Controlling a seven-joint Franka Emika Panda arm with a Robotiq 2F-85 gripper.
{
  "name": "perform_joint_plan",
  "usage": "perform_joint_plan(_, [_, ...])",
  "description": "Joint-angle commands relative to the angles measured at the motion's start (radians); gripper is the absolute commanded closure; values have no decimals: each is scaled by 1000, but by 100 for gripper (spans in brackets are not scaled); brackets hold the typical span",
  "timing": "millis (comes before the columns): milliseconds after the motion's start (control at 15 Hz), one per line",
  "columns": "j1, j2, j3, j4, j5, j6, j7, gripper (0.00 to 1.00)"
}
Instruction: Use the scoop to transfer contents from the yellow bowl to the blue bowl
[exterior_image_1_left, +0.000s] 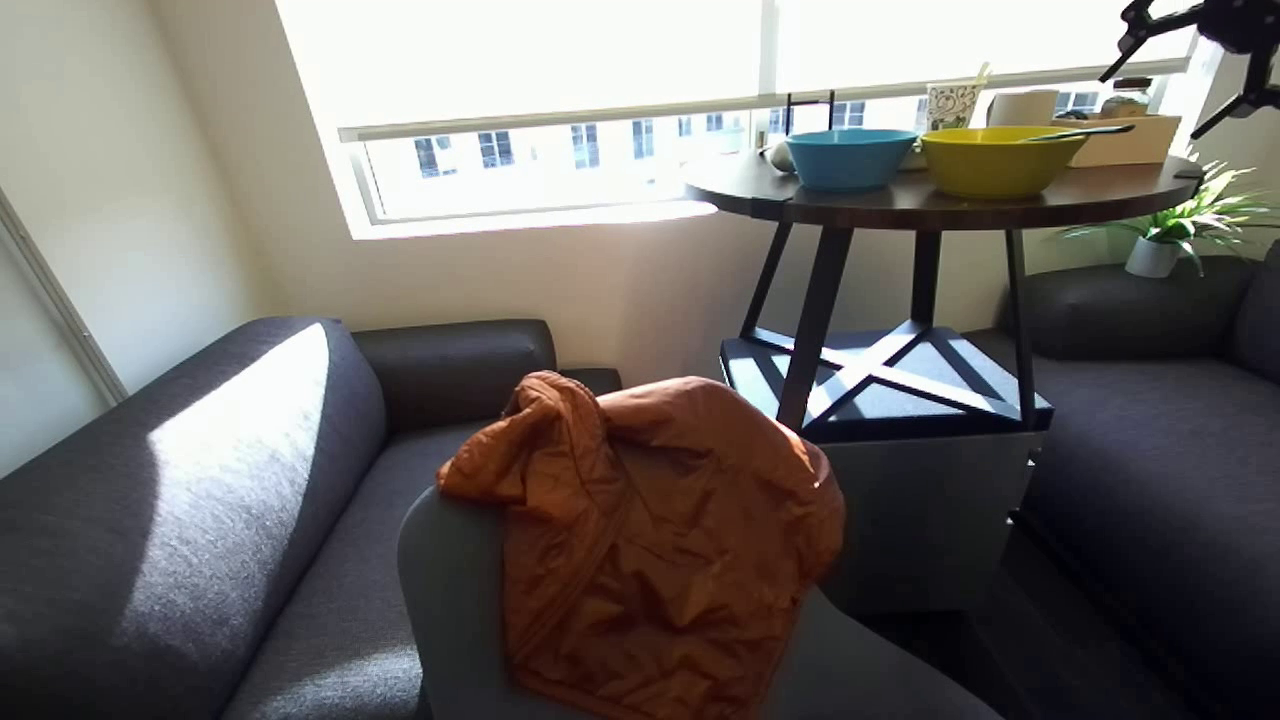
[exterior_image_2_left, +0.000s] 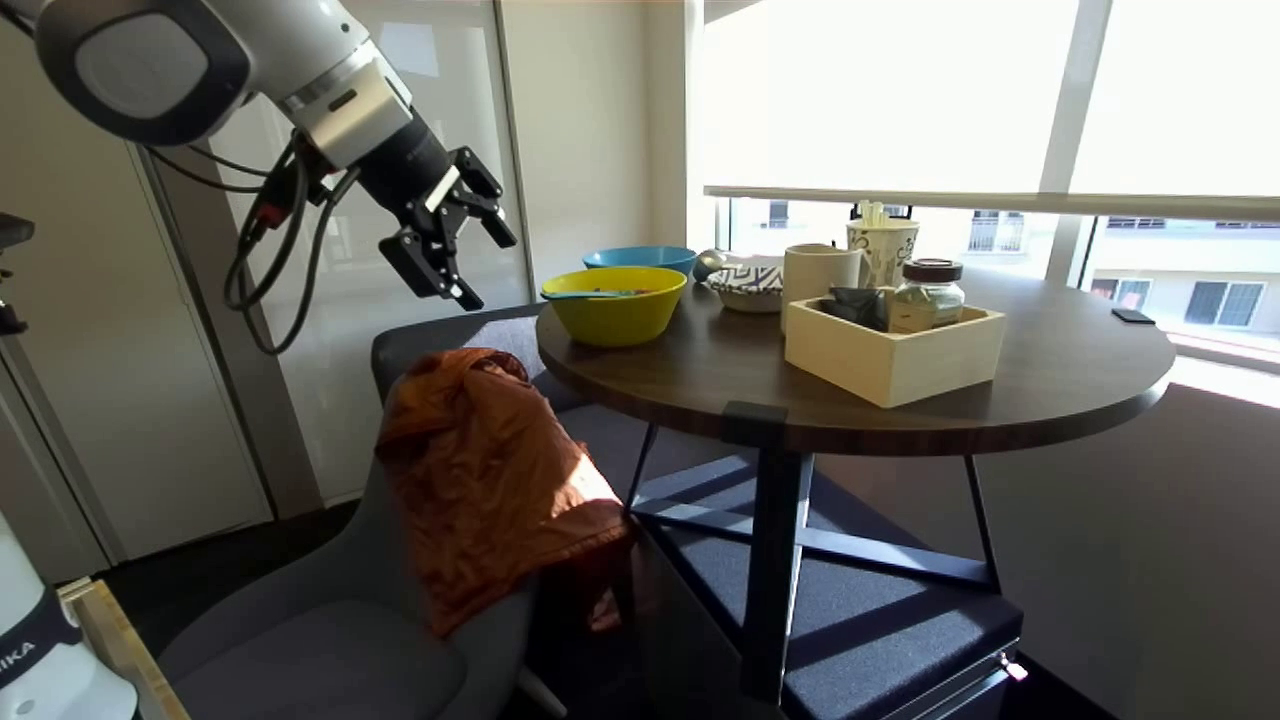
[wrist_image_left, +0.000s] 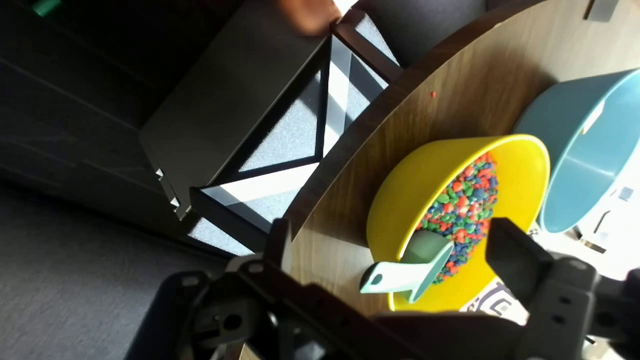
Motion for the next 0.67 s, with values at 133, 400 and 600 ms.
perform_joint_plan(133, [15, 77, -25, 2, 7, 108, 0, 0])
perform_joint_plan(400, [48, 124, -48, 2, 37, 160, -12, 0])
perform_joint_plan(600, [86, 164, -76, 1, 89, 285, -19, 0])
